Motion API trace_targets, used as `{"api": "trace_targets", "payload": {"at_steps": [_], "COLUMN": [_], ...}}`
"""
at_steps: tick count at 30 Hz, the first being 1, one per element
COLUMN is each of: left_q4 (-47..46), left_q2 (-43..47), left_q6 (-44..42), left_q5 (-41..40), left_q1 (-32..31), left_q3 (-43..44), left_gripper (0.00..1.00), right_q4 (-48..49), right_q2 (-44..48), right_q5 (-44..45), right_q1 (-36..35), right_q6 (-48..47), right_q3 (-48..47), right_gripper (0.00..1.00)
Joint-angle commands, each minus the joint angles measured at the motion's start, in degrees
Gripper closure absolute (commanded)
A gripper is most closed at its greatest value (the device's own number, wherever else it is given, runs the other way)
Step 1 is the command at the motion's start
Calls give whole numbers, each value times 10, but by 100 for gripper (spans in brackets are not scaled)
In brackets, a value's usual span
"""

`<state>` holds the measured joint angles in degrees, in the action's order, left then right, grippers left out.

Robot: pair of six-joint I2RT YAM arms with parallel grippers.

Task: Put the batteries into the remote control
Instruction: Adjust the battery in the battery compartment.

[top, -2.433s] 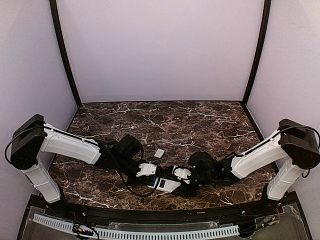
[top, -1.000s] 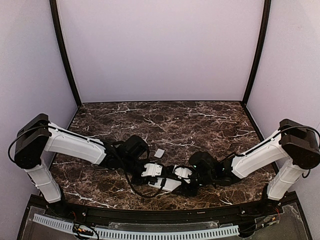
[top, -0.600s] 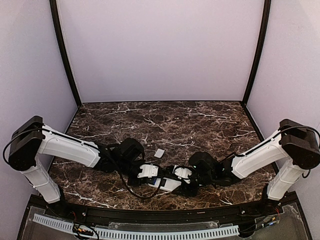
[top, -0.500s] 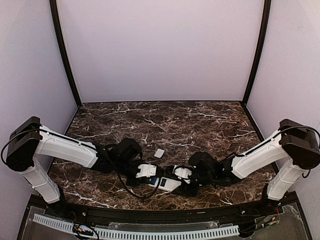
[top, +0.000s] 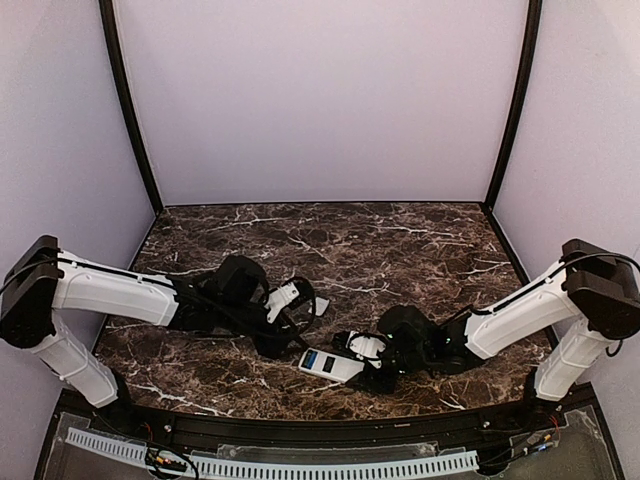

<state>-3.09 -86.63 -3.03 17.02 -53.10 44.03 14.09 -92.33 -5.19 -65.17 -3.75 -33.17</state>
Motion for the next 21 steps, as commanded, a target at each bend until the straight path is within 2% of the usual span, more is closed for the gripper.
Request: {"api": "trace_targets", "payload": {"at_steps": [1, 4, 7, 8, 15, 21], "left_q4": [17, 26, 36, 44, 127, 138], "left_q2": [-23, -39, -53, -62, -106, -132], "left_q6": [168, 193, 195, 190, 158, 155], "left_q5": [62, 64, 65, 63, 0, -10], "left_q1": [2, 3, 1, -1, -23, -32], "left_q3": [6, 7, 11, 15, 64, 82], "left_gripper": [40, 40, 50, 51, 54, 56], "right_q4": [-13, -13, -13, -14, -13, -12], "right_q2": [10, 6, 3, 3, 8, 8], "right_q5": [36, 36, 34, 34, 37, 38], "right_q1": [-1, -2, -2, -3, -2, -3], "right_q6": [10, 8, 8, 8, 10, 11], "right_q3": [13, 10, 9, 9, 11, 12], "right_gripper": [100, 100, 100, 100, 100, 100]}}
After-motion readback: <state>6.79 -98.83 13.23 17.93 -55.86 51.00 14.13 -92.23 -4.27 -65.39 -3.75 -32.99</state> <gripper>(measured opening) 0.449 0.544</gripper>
